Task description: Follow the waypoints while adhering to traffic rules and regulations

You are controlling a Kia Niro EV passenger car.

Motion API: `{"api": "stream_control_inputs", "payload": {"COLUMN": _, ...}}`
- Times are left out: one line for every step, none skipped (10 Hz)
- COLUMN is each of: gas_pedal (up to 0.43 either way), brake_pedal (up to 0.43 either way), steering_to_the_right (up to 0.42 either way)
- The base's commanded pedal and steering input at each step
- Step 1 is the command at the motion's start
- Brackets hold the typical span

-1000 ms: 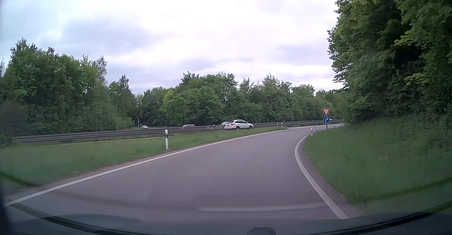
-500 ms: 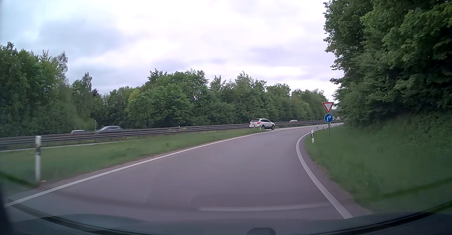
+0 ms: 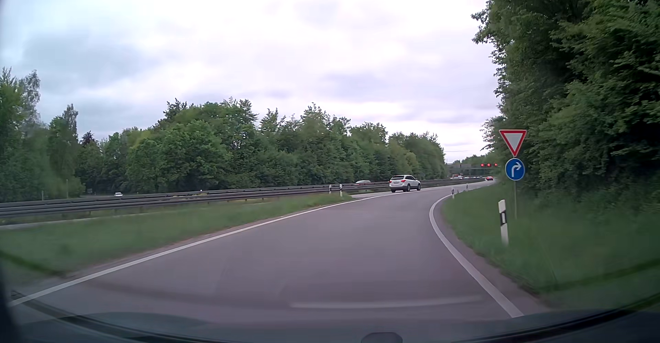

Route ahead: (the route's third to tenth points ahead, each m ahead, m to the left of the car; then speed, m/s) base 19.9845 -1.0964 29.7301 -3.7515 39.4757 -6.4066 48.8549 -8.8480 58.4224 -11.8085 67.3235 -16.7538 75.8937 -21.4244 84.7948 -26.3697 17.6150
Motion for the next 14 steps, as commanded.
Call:
{"api": "stream_control_inputs", "payload": {"gas_pedal": 0.15, "brake_pedal": 0.0, "steering_to_the_right": 0.062}}
{"api": "stream_control_inputs", "payload": {"gas_pedal": 0.15, "brake_pedal": 0.0, "steering_to_the_right": 0.062}}
{"api": "stream_control_inputs", "payload": {"gas_pedal": 0.15, "brake_pedal": 0.0, "steering_to_the_right": 0.062}}
{"api": "stream_control_inputs", "payload": {"gas_pedal": 0.15, "brake_pedal": 0.0, "steering_to_the_right": 0.062}}
{"api": "stream_control_inputs", "payload": {"gas_pedal": 0.15, "brake_pedal": 0.0, "steering_to_the_right": 0.062}}
{"api": "stream_control_inputs", "payload": {"gas_pedal": 0.157, "brake_pedal": 0.0, "steering_to_the_right": 0.062}}
{"api": "stream_control_inputs", "payload": {"gas_pedal": 0.157, "brake_pedal": 0.0, "steering_to_the_right": 0.062}}
{"api": "stream_control_inputs", "payload": {"gas_pedal": 0.169, "brake_pedal": 0.0, "steering_to_the_right": 0.062}}
{"api": "stream_control_inputs", "payload": {"gas_pedal": 0.189, "brake_pedal": 0.0, "steering_to_the_right": 0.061}}
{"api": "stream_control_inputs", "payload": {"gas_pedal": 0.197, "brake_pedal": 0.0, "steering_to_the_right": 0.06}}
{"api": "stream_control_inputs", "payload": {"gas_pedal": 0.22, "brake_pedal": 0.0, "steering_to_the_right": 0.061}}
{"api": "stream_control_inputs", "payload": {"gas_pedal": 0.228, "brake_pedal": 0.0, "steering_to_the_right": 0.06}}
{"api": "stream_control_inputs", "payload": {"gas_pedal": 0.228, "brake_pedal": 0.0, "steering_to_the_right": 0.058}}
{"api": "stream_control_inputs", "payload": {"gas_pedal": 0.24, "brake_pedal": 0.0, "steering_to_the_right": 0.056}}
